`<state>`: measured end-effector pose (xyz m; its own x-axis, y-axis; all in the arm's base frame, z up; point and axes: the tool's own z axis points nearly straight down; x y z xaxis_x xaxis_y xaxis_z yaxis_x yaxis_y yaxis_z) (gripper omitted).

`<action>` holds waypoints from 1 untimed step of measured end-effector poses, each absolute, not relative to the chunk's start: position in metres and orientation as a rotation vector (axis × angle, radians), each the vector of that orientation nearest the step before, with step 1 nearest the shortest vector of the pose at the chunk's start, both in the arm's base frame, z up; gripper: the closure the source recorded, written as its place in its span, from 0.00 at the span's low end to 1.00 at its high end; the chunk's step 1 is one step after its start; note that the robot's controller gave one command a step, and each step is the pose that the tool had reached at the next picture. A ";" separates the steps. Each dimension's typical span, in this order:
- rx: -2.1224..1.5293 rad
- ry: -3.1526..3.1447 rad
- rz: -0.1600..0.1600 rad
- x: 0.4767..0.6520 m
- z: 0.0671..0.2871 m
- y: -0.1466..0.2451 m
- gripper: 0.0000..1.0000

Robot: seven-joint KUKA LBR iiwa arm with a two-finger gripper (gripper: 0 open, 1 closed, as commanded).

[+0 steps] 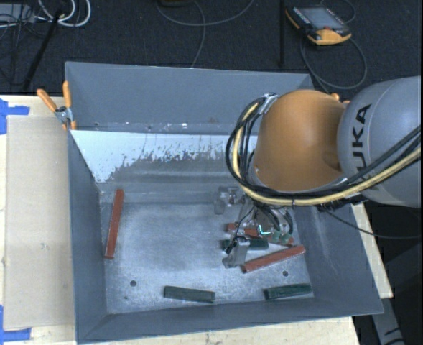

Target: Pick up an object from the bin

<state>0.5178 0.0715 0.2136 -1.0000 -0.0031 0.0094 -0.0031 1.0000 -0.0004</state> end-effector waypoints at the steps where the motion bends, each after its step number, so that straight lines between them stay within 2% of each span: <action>1: -0.316 -3.118 0.005 0.502 0.121 -0.039 0.00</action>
Offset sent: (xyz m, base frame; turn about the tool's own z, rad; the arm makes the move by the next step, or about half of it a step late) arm -0.0134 -0.1070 -0.0891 0.1978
